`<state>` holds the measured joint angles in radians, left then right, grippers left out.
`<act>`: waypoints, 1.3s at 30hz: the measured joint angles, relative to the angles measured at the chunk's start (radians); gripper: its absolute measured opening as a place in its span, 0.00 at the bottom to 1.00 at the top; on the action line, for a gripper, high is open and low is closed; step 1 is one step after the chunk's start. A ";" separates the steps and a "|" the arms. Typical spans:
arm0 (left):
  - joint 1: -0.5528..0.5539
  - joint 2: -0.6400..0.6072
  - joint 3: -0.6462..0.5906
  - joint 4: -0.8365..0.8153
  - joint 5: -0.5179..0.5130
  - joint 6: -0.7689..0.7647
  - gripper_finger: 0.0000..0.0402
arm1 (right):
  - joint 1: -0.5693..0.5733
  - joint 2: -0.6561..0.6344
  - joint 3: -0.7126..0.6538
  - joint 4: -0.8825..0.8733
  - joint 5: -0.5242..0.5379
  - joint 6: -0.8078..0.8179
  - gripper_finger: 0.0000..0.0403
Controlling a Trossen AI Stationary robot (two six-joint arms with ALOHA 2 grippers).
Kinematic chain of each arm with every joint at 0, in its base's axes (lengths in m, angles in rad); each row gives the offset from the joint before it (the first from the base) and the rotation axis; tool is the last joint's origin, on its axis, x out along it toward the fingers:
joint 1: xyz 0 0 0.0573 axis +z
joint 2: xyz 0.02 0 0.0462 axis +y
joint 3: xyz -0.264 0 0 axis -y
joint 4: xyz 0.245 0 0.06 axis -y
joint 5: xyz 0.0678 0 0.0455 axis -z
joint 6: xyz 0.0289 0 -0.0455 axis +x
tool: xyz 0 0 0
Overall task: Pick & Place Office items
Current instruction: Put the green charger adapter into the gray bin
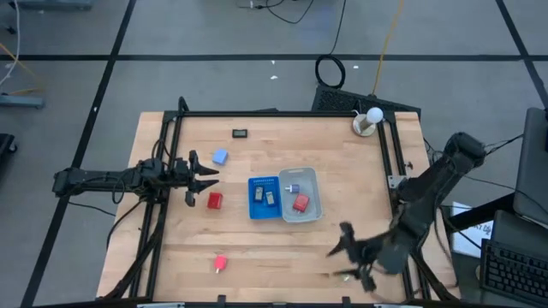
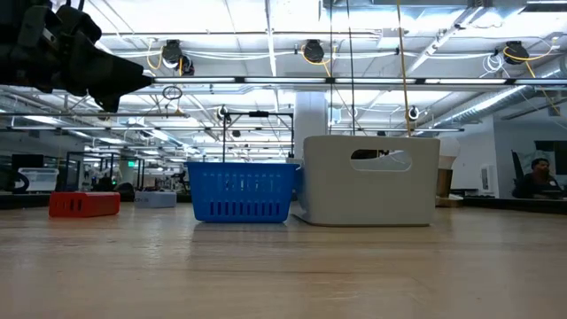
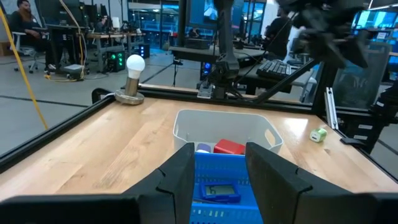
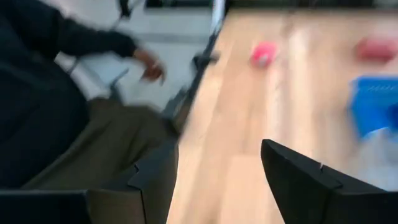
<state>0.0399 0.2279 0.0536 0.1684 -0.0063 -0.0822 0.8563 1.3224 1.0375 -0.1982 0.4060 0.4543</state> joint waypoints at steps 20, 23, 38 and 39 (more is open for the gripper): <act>0.000 0.000 0.000 0.000 -0.001 -0.001 0.36 | -0.059 0.340 0.203 -0.528 -0.409 0.798 0.55; 0.000 0.000 0.000 0.000 -0.001 -0.001 0.36 | -0.058 0.384 0.190 -0.525 -0.468 0.872 0.55; 0.000 0.000 0.000 0.000 0.000 -0.001 0.36 | -0.058 0.475 0.183 -0.438 -0.532 0.889 0.55; 0.000 0.000 0.000 0.000 0.000 -0.001 0.36 | -0.058 0.475 0.178 -0.439 -0.523 0.878 0.55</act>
<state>0.0399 0.2283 0.0532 0.1688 -0.0067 -0.0830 0.7982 1.7969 1.2154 -0.6371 -0.1171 1.3328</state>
